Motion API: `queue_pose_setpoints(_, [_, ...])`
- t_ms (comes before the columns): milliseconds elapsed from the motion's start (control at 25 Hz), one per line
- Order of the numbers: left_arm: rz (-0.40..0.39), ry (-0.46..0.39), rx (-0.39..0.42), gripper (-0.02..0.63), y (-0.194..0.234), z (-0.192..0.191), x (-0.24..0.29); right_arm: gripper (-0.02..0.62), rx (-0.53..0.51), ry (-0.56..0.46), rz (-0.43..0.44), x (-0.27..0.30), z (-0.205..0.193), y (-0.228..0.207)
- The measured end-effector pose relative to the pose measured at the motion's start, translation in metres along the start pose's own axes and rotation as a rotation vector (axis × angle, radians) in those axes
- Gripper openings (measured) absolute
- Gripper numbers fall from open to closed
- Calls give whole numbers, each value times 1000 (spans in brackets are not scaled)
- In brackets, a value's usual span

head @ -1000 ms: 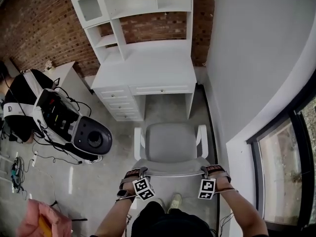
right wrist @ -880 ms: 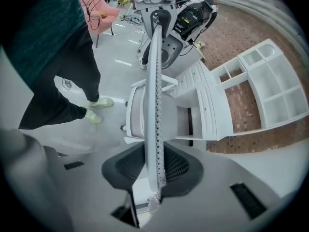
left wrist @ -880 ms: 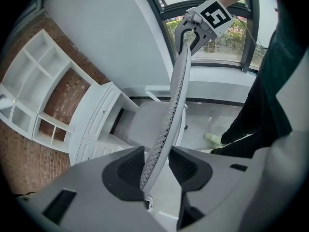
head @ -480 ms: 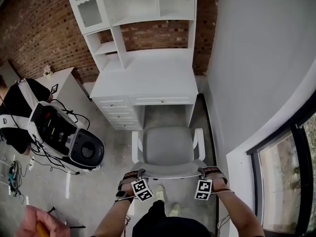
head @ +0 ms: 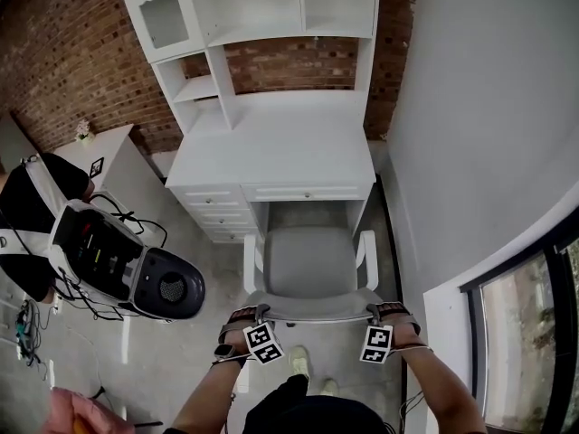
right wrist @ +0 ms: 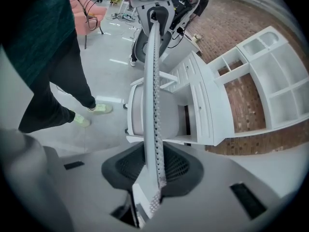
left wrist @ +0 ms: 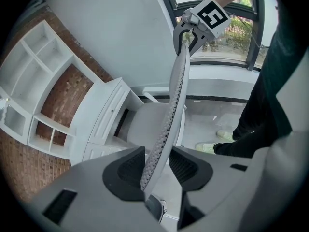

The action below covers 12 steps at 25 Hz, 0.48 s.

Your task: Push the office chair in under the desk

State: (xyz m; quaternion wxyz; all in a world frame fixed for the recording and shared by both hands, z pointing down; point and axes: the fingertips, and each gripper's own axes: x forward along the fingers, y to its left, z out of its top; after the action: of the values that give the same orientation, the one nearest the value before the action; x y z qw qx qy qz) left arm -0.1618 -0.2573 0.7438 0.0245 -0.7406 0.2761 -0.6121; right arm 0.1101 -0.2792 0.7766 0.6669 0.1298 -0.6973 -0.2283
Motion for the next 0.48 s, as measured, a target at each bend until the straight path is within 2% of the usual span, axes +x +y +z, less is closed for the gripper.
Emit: queue_pose_setpoints(480, [-12,-31,36,150,68,10,32,91,44,39,-10,36,2,-61])
